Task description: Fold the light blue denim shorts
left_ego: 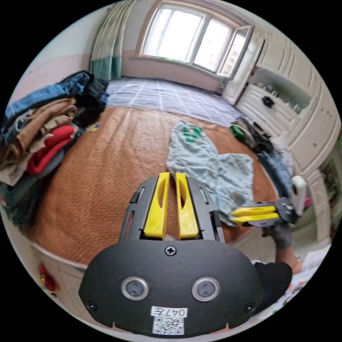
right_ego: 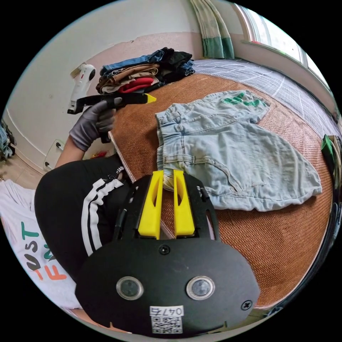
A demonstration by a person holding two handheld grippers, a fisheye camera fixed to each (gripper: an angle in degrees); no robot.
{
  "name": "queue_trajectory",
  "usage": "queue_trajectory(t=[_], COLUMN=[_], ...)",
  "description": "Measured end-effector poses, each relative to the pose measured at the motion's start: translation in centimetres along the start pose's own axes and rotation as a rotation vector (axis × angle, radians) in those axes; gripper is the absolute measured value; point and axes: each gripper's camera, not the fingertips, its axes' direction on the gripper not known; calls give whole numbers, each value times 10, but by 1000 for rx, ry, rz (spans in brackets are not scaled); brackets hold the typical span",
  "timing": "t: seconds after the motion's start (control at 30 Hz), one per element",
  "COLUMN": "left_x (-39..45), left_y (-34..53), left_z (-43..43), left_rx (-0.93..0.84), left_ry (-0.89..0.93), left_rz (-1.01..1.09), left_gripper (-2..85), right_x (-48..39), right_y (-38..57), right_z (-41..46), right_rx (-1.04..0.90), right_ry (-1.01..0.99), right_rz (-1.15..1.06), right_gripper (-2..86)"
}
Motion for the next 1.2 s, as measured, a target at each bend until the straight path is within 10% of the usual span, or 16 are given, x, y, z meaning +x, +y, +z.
queue_trajectory(t=[0.2, 1.2], left_x=[65, 103], left_y=[2, 42], left_z=[52, 42], left_rx=[-205, -157], left_ry=[-200, 60], left_rz=[173, 96], left_gripper=[87, -2], right_x=[8, 58], right_y=[2, 51], right_z=[0, 1], right_rx=[10, 44], right_ry=[-19, -88], right_rz=[9, 3], right_gripper=[11, 4])
